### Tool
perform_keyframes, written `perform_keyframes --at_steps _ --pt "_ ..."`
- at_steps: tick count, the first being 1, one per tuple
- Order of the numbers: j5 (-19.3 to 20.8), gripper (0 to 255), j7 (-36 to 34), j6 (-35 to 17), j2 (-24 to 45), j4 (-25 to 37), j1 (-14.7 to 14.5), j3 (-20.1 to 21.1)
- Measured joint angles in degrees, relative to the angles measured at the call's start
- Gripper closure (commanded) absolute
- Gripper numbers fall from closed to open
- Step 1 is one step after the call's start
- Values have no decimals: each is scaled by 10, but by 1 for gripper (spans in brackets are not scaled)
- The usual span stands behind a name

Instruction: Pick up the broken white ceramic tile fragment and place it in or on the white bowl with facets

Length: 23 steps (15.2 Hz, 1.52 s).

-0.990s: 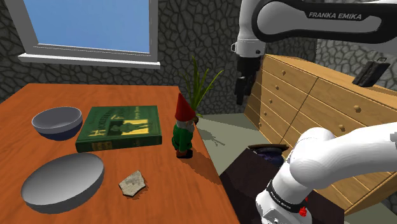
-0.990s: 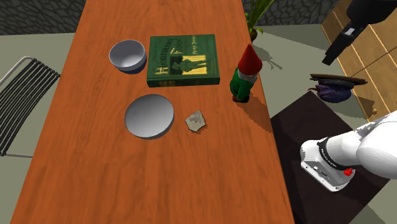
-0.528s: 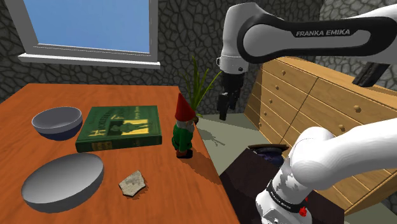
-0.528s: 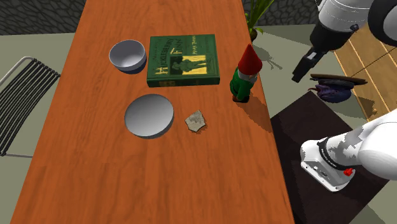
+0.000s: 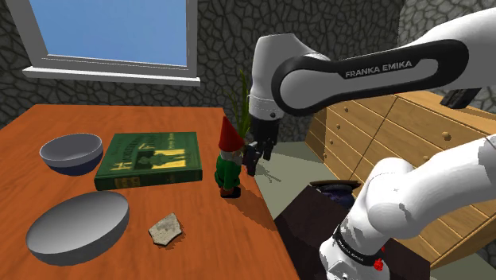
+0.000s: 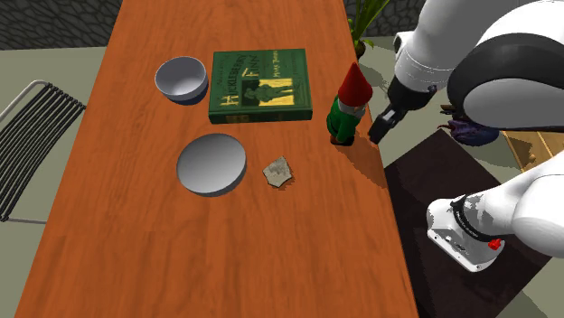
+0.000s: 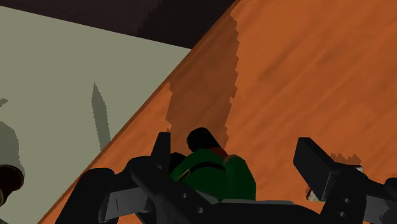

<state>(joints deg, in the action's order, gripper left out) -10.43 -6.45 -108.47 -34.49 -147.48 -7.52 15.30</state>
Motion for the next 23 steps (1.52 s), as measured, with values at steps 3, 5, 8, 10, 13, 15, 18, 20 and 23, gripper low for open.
perform_keyframes --at_steps 3,5,8,10,13,15,18,20,23 --pt "-20 0 -29 -54 42 1 -12 31" --pt "-27 0 -47 -93 79 9 -16 51" --pt "-33 0 -76 -144 131 23 -21 79" --pt "-35 0 -98 -175 160 32 -27 99" --pt "-25 0 -135 -225 217 51 -29 128" --pt "-7 0 -163 -261 262 68 -29 145" --pt "32 0 -213 -302 329 102 -32 165" --pt "68 0 -252 -322 375 131 -39 172" --pt "99 0 -281 -352 413 139 -47 171"
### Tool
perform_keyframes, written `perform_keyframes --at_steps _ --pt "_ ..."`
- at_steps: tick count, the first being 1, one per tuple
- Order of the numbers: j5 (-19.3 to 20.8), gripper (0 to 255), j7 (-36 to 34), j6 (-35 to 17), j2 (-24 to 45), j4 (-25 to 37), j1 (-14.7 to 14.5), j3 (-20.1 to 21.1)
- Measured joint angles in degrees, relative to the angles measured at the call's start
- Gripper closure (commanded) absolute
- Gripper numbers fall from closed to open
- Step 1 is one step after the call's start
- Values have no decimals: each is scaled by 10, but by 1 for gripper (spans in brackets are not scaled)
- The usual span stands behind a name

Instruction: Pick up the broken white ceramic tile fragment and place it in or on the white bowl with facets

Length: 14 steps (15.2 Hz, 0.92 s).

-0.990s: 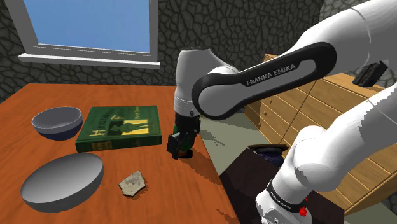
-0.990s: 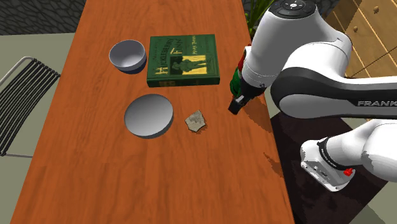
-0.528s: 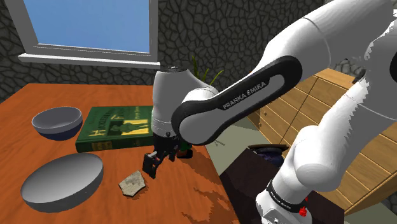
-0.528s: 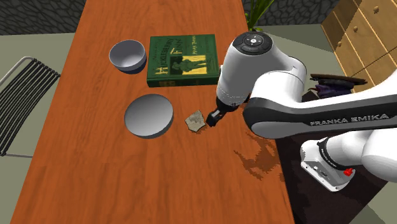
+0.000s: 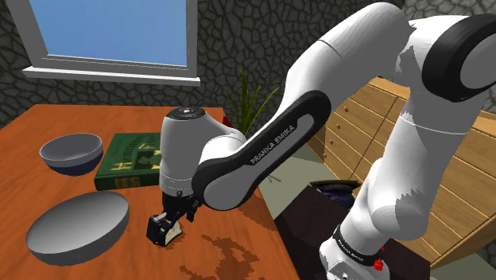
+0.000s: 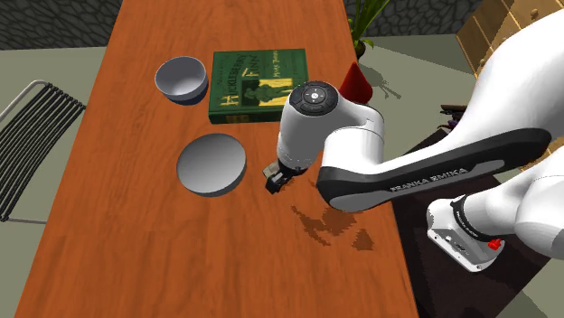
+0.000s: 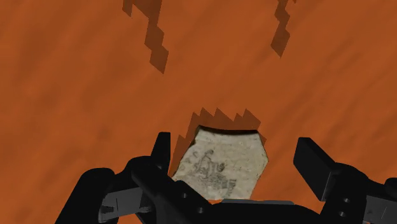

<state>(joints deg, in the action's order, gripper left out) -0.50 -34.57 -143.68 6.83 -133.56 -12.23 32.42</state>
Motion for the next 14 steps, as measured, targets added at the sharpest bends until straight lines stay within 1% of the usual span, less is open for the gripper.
perform_keyframes --at_steps 5,12,13,14 --pt "34 0 -26 -34 39 0 -10 -9" --pt "40 0 -30 -40 46 0 -12 -12" --pt "40 255 -30 -40 46 0 -12 -12" --pt "41 255 -30 -39 44 1 -12 -12"
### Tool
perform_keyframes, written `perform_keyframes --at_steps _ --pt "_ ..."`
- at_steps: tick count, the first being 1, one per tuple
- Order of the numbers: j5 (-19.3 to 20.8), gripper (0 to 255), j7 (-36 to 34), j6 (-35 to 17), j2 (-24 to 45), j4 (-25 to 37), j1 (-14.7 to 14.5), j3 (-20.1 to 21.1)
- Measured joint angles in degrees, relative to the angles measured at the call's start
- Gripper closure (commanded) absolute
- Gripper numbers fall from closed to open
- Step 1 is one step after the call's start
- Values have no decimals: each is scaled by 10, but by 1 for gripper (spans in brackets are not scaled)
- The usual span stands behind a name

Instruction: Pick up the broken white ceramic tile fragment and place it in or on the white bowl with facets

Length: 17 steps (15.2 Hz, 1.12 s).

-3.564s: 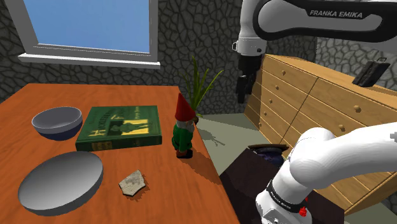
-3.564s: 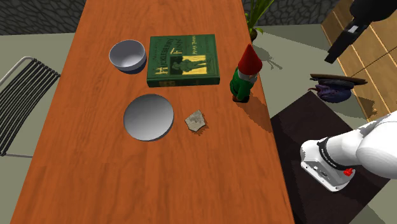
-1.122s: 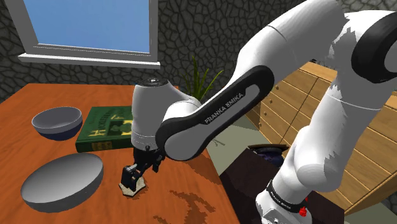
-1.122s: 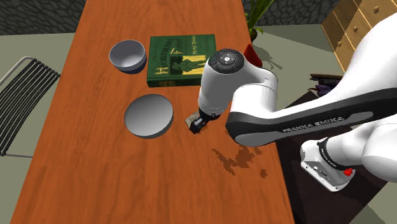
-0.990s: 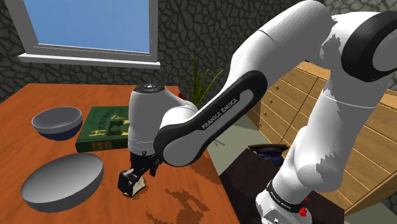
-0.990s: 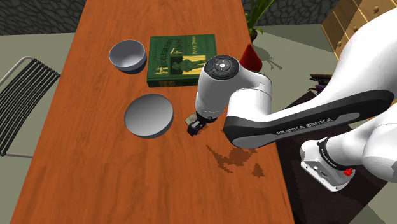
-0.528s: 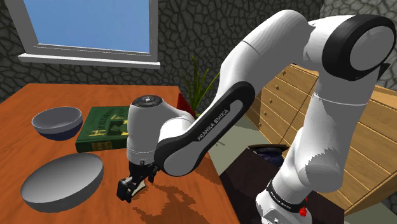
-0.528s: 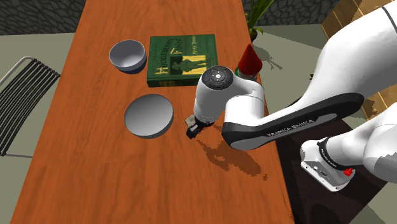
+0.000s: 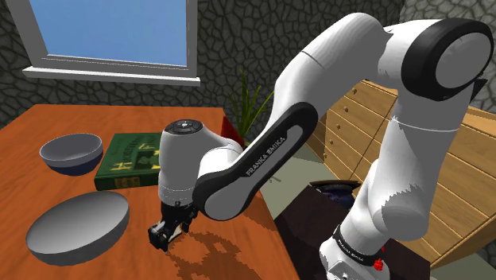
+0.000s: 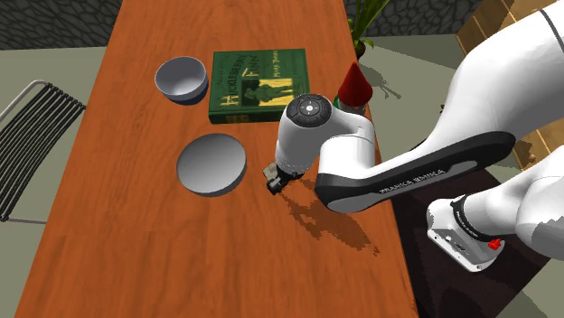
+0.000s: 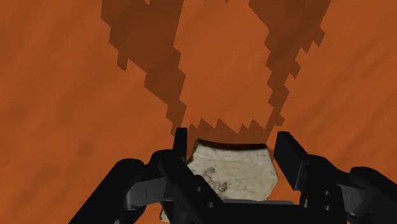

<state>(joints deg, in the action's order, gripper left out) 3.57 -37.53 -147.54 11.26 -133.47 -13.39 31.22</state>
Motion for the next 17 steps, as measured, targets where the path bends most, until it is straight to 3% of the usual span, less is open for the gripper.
perform_keyframes --at_steps 9,17 --pt "0 255 0 0 -2 -1 1 -1" --pt "-42 255 26 49 -48 8 10 15"
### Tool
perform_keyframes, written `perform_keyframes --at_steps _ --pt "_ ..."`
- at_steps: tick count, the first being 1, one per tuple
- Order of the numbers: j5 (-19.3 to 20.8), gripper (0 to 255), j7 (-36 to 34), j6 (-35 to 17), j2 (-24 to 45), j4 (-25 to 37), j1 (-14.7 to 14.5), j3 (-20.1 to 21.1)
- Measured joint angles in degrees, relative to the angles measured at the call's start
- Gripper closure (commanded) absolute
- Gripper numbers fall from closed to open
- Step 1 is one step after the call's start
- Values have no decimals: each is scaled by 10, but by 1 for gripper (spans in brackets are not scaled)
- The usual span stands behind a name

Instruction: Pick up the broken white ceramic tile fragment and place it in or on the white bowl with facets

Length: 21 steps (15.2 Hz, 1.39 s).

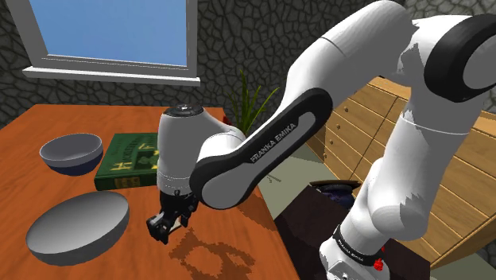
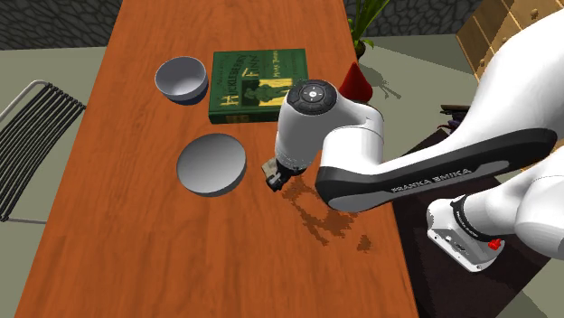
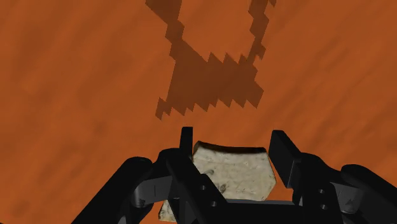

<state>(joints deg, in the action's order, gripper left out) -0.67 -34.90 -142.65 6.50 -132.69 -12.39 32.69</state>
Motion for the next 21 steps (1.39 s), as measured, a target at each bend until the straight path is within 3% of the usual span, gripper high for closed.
perform_keyframes --at_steps 21 --pt "-72 255 44 165 -110 70 8 0"
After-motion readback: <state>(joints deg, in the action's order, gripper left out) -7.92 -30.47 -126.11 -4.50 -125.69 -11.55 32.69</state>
